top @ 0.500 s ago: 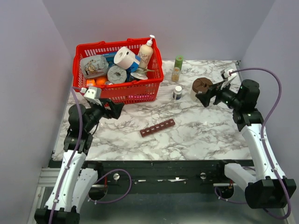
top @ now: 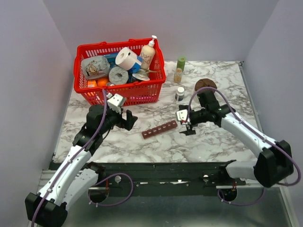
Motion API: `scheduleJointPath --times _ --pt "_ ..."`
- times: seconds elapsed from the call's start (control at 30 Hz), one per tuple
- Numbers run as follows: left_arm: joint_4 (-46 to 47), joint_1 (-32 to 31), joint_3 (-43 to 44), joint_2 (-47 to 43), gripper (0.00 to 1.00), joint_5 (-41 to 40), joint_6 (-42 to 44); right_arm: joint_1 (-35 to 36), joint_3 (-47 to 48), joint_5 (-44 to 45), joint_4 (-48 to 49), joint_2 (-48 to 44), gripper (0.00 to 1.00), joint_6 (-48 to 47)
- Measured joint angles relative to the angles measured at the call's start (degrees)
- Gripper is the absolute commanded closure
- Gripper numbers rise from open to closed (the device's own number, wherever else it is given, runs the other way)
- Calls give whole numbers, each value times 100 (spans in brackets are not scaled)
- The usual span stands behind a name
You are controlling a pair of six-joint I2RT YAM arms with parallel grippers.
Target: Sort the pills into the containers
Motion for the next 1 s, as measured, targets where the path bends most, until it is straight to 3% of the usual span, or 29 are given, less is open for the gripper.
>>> scheduleJointPath --times 0.27,0.47,0.87,1.0 --pt "94 -13 -262 -289 1 -195 138 706 452 817 28 1631 3 -1235" --pt "354 -13 -581 -330 1 -197 258 1093 798 1259 219 2356 7 -1244" --pt "721 -13 -846 -664 3 -188 485 1458 1106 1663 450 3062 23 -916" --pt "817 -13 -966 -761 3 -181 505 1480 1172 1740 463 3141 23 -804"
